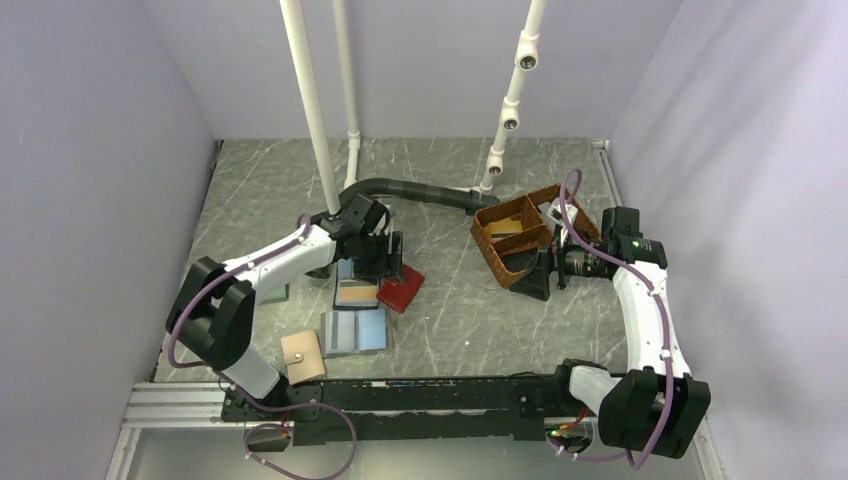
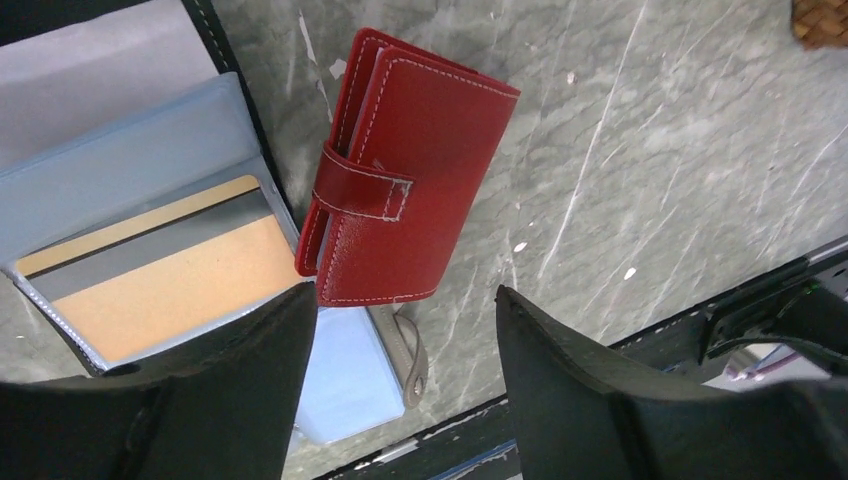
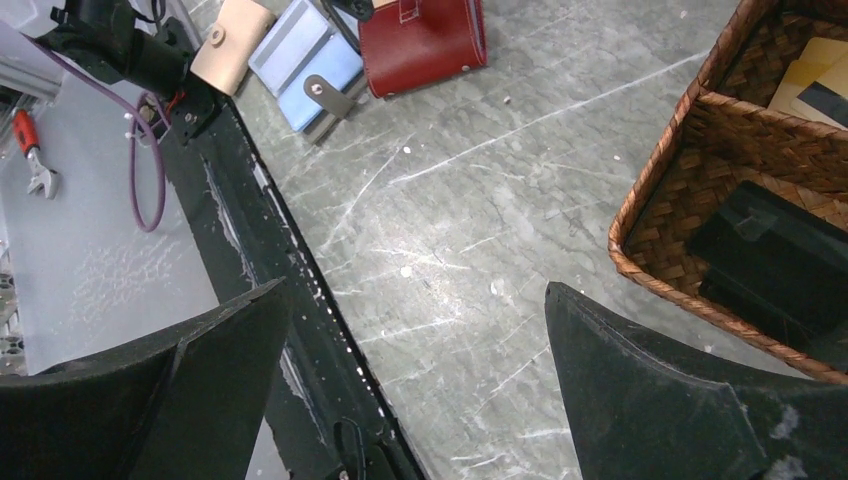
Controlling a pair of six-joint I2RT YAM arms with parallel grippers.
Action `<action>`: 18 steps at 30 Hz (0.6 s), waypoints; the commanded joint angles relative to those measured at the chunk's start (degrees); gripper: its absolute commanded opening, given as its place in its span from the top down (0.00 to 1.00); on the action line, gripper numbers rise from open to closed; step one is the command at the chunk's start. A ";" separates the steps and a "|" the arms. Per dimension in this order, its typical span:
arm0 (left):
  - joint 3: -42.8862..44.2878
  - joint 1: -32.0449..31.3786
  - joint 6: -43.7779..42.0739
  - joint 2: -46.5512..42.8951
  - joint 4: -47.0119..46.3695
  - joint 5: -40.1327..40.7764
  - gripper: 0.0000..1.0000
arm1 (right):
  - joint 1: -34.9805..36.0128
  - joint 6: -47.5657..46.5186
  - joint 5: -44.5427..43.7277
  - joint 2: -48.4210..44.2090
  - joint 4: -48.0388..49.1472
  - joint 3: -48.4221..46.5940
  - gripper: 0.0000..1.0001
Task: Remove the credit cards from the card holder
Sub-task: Open the card holder at the center of the board.
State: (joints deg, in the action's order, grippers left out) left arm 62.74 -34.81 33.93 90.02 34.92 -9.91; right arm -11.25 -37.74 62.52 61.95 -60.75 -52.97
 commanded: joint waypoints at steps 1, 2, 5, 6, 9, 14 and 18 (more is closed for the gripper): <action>1.11 0.05 -4.80 1.01 0.25 -2.45 0.31 | 0.17 -0.89 2.93 -0.17 2.52 0.15 0.00; 0.59 0.09 -5.06 1.30 -0.02 -2.21 0.34 | 0.16 -0.78 2.88 -0.17 2.63 0.15 0.00; 0.02 0.10 -5.40 2.67 -0.01 -1.55 0.40 | 0.22 -0.76 2.56 -0.07 2.38 0.07 0.00; 0.05 0.09 -5.45 2.99 0.13 -0.95 0.40 | 0.18 -0.95 2.45 0.04 2.20 -0.02 0.00; 0.06 0.09 -5.71 3.32 0.45 1.14 0.39 | 0.17 -1.54 2.44 0.17 1.39 -0.27 0.00; -1.08 0.10 -5.92 4.87 -1.29 0.29 0.39 | 0.13 -1.31 2.30 0.68 1.51 -0.29 0.00; -3.34 0.13 -4.48 5.86 -4.32 -1.39 0.46 | 0.17 -1.07 2.25 1.18 1.69 -0.44 0.00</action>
State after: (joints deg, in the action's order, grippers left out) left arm 61.32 -34.79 29.21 94.63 33.58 -9.87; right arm -11.20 -37.71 63.11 62.70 -60.01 -52.97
